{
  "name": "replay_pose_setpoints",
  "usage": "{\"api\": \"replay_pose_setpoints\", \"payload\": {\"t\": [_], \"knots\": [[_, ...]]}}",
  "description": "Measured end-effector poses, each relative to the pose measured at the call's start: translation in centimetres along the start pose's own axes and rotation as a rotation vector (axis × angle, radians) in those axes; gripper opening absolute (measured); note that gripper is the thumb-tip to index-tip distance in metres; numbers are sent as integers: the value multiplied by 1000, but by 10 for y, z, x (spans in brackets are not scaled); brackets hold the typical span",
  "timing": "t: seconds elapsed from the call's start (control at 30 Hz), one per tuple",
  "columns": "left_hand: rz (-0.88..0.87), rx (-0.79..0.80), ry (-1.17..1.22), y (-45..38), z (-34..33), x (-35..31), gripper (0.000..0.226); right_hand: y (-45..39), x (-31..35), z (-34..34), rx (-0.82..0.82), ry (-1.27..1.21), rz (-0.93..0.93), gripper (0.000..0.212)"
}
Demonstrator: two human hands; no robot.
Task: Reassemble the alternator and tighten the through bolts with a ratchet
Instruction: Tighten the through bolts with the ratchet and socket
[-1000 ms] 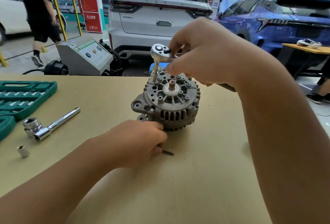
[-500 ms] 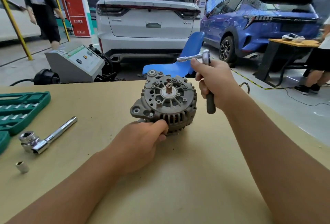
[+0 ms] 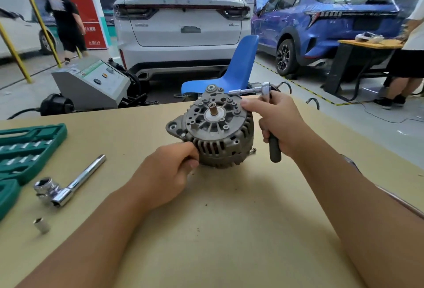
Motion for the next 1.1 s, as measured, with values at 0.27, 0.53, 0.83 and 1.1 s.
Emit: {"api": "replay_pose_setpoints", "payload": {"t": [0.27, 0.53, 0.83, 1.1], "knots": [[-113, -62, 77, -2, 1, -20, 3, 1, -5, 9, -112, -9, 63, 28], [-256, -115, 26, 1, -6, -53, 20, -5, -10, 29, -244, -148, -53, 42], [-213, -614, 73, 8, 11, -87, 20, -4, -12, 30, -219, -35, -9, 20], [-118, -675, 72, 5, 17, -81, 9, -1, -3, 25, -231, 59, 56, 33]]}}
Point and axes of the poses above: each hand's wrist, its own y-axis away from the middle knuckle, its own z-axis out of the back of the hand, x = y × z, the point moved 5 cm from there along -y, towards the middle knuckle, and after that the axes turned 10 degrees about -y, right-handed, at the moved point
